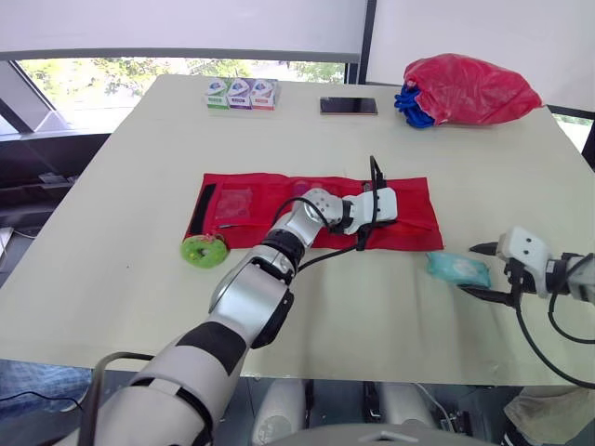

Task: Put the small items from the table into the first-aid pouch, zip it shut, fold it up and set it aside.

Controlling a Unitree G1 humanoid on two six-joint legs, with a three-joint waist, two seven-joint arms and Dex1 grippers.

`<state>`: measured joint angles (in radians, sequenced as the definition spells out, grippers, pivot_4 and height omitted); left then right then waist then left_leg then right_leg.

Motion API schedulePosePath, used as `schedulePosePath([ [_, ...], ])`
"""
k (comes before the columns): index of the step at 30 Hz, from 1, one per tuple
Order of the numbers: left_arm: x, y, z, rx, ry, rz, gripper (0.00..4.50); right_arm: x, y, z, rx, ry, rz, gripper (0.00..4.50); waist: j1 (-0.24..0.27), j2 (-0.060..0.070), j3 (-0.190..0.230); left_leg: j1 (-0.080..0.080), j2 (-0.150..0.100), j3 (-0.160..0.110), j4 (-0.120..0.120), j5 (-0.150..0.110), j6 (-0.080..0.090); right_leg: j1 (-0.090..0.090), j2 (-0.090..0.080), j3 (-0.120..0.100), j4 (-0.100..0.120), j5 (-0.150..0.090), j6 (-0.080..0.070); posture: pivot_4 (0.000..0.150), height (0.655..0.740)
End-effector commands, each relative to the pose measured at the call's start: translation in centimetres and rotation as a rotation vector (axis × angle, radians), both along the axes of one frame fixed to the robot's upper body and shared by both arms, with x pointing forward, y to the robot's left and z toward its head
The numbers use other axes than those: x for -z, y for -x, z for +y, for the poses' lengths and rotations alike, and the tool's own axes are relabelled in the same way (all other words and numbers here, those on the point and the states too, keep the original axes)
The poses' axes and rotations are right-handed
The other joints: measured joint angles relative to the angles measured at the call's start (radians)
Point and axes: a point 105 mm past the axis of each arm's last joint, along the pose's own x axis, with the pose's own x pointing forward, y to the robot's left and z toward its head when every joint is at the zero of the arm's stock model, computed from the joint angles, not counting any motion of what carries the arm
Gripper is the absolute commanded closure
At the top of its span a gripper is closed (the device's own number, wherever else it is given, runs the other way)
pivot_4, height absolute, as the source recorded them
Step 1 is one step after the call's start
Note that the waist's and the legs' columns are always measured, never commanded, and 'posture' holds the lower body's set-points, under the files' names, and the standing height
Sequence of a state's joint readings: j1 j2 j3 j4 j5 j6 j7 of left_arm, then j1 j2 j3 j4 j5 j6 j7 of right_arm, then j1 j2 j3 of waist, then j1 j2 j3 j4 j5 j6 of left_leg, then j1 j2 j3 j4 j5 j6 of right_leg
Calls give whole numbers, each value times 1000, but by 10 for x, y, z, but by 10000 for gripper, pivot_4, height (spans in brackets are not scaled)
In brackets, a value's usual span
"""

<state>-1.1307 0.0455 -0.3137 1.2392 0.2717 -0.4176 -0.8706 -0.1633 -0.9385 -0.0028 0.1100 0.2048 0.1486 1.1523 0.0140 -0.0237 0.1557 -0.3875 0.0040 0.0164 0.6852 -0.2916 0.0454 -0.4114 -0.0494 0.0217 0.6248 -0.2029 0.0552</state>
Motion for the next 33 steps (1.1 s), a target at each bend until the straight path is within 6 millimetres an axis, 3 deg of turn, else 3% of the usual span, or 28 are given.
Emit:
schedulePosePath([
  [1,-13,0,-8,13,43,-31,45000,-7,-2,-1,-38,24,-12,5552,0,0,0,0,0,0,0,0,0,0,0,0,0,0,0,1500,7400],
  [3,-14,1,-10,17,46,-31,45000,-8,0,-2,-41,25,-11,13075,1,0,0,0,0,0,0,0,0,0,0,0,0,0,0,1500,7400],
  [9,-16,3,-16,31,60,-31,45000,-17,10,-7,49,-34,-6,41477,2,0,0,0,0,-1,1,0,0,0,0,0,0,0,0,1500,7400],
  [10,-16,4,-17,35,62,-30,45000,-18,13,-6,62,-51,-5,43151,2,0,0,0,0,-1,1,0,0,0,0,0,0,0,0,1500,7400],
  [14,-16,7,-22,50,69,-21,45000,-28,24,20,138,-156,-20,43151,0,0,0,0,0,-3,1,0,0,0,0,1,0,0,0,1500,7400],
  [18,-17,12,-31,73,80,-9,45000,-28,22,47,277,-200,-32,43151,-1,0,0,0,1,-5,1,0,0,0,0,1,1,0,0,1500,7400],
  [25,-20,22,-45,120,98,-1,45000,-14,12,51,485,-133,10,43151,4,0,0,-4,0,-8,3,0,1,-1,-1,0,0,0,0,1500,7400],
  [33,-20,31,-55,160,113,8,45000,-16,-9,50,658,-167,-1,43151,1,1,-1,-4,-1,-11,3,0,1,-1,-1,-3,0,0,0,1500,7400],
])
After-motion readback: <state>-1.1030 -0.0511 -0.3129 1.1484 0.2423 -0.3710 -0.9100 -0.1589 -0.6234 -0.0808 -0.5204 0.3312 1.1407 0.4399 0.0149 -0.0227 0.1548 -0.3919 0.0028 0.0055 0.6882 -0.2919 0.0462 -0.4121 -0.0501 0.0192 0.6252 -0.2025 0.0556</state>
